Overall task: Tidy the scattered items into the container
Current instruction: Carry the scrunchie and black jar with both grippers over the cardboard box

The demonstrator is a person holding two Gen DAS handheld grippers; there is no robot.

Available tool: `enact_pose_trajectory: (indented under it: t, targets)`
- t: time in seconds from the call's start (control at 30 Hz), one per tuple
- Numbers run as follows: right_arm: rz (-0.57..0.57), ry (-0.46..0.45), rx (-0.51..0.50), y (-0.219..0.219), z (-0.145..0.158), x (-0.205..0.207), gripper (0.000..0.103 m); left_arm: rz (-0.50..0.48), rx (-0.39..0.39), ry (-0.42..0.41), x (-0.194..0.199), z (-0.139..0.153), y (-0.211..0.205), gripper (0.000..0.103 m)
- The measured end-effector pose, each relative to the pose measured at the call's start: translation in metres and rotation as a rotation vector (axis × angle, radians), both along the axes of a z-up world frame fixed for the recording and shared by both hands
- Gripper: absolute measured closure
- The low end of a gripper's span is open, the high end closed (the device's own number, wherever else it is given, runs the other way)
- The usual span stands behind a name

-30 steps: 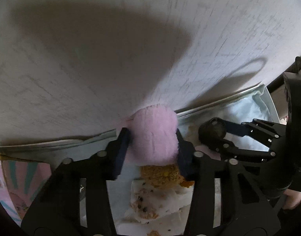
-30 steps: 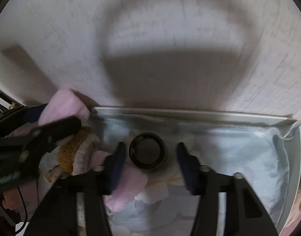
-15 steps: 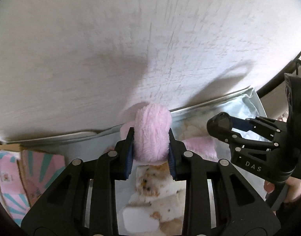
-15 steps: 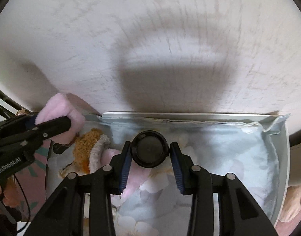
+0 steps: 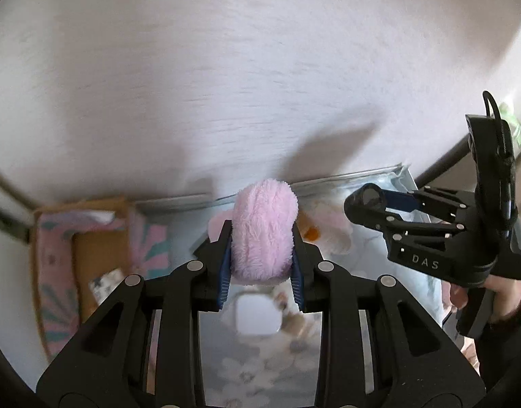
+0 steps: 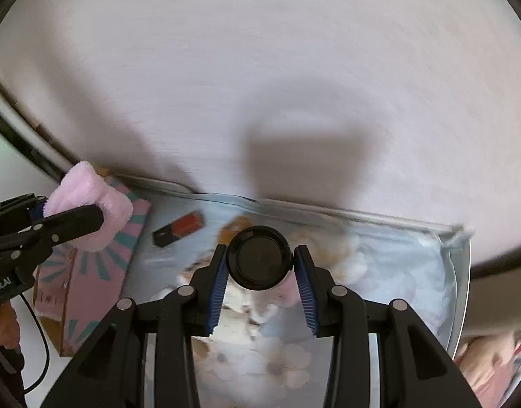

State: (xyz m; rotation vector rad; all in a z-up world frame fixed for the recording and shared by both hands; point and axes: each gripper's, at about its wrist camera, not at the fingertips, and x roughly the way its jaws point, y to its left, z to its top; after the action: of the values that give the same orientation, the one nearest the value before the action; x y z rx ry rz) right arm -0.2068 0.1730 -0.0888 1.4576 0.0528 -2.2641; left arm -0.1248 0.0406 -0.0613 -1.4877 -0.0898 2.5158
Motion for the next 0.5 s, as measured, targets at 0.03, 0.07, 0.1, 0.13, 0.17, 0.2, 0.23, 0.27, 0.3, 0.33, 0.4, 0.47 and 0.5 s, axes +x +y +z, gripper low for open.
enact_pose_trajectory:
  t: [0.03,0.07,0.1,0.13,0.17,0.2,0.23,0.27,0.3,0.33,0.4,0.47,0.5]
  targets:
    - [0.022,0.002,-0.005,-0.006,0.006,0.001,0.067,0.017,0.005,0.003,0.005,0.003,-0.007,0.077]
    - [0.039,-0.002,-0.017,-0.012,0.010,0.003,0.067,0.033,0.009,0.006,0.011,0.006,-0.017,0.077]
    - [0.058,-0.008,-0.032,-0.021,0.015,0.004,0.067,0.045,0.009,0.008,0.015,0.007,-0.021,0.077]
    - [0.069,-0.007,-0.037,-0.026,0.018,0.005,0.067,0.056,0.007,0.010,0.020,0.009,-0.028,0.077]
    - [0.087,-0.004,-0.038,-0.035,0.022,0.007,0.067,0.070,0.006,0.012,0.026,0.011,-0.036,0.077]
    - [0.105,0.000,-0.040,-0.044,0.026,0.008,0.067,0.078,0.006,0.015,0.030,0.013,-0.042,0.077]
    - [0.122,0.004,-0.044,-0.052,0.030,0.010,0.067,0.089,0.005,0.019,0.036,0.015,-0.048,0.077]
    - [0.138,0.008,-0.048,-0.059,0.034,0.011,0.067,0.102,0.002,0.025,0.040,0.017,-0.054,0.077]
    - [0.160,0.015,-0.053,-0.069,0.039,0.013,0.067,0.116,-0.003,0.029,0.043,0.018,-0.060,0.077]
    - [0.177,0.021,-0.054,-0.082,0.040,0.014,0.067,0.129,-0.007,0.033,0.047,0.019,-0.065,0.077]
    - [0.216,0.033,-0.054,-0.096,0.047,0.014,0.067,0.163,-0.015,0.043,0.052,0.027,-0.089,0.077]
    - [0.249,0.042,-0.054,-0.114,0.052,0.019,0.067,0.191,-0.016,0.041,0.058,0.025,-0.101,0.077]
    - [0.274,0.045,-0.054,-0.125,0.055,0.021,0.067,0.202,-0.017,0.040,0.062,0.027,-0.111,0.077]
